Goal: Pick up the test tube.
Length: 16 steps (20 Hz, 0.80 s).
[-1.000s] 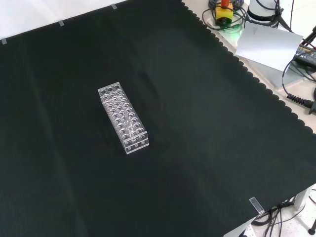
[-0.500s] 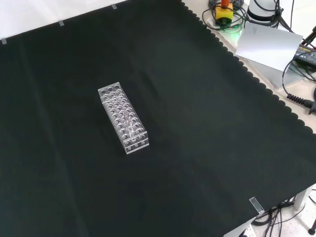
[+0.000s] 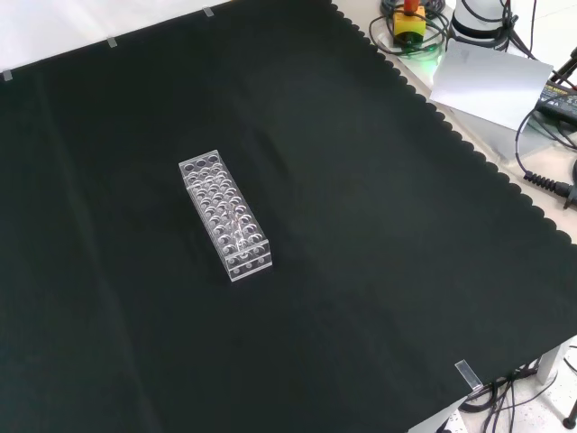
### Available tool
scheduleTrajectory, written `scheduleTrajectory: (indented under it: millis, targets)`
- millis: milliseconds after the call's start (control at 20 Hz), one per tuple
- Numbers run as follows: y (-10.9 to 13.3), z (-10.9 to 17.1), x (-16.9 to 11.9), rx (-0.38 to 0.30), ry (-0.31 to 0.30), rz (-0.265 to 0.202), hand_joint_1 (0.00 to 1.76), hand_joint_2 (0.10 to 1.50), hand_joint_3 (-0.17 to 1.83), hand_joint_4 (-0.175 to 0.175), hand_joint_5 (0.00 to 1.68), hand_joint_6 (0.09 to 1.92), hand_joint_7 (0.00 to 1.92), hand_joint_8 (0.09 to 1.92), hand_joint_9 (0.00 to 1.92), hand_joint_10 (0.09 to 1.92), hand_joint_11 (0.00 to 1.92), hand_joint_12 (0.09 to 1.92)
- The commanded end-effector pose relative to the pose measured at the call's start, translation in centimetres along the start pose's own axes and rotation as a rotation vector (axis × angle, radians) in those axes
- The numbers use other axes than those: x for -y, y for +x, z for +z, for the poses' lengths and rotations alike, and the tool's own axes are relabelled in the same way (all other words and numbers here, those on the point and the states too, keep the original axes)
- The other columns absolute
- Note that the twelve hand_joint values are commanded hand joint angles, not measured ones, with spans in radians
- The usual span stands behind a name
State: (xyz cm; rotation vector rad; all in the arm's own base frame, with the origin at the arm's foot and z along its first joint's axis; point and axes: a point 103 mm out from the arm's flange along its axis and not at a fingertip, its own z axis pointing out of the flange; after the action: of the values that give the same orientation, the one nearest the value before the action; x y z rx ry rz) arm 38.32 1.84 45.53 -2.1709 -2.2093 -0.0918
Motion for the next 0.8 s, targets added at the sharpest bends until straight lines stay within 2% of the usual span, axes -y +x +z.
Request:
scheduleTrajectory:
  millis: [50, 350, 800]
  targets:
    - [2.9, 4.4, -8.2, 0.008, 0.059, -0.103, 0.92, 0.66, 0.55, -0.11, 0.48, 0.17, 0.56, 0.87, 0.53, 0.86, 0.35, 1.45]
    - [4.6, 7.2, -12.0, 0.02, 0.141, -0.148, 0.87, 0.66, 0.59, -0.11, 0.45, 0.21, 0.53, 0.87, 0.51, 0.86, 0.33, 1.46]
    - [6.4, 12.1, -16.0, 0.07, 0.244, -0.167, 0.82, 0.67, 0.59, -0.098, 0.39, 0.22, 0.4, 0.87, 0.43, 0.87, 0.28, 1.48]
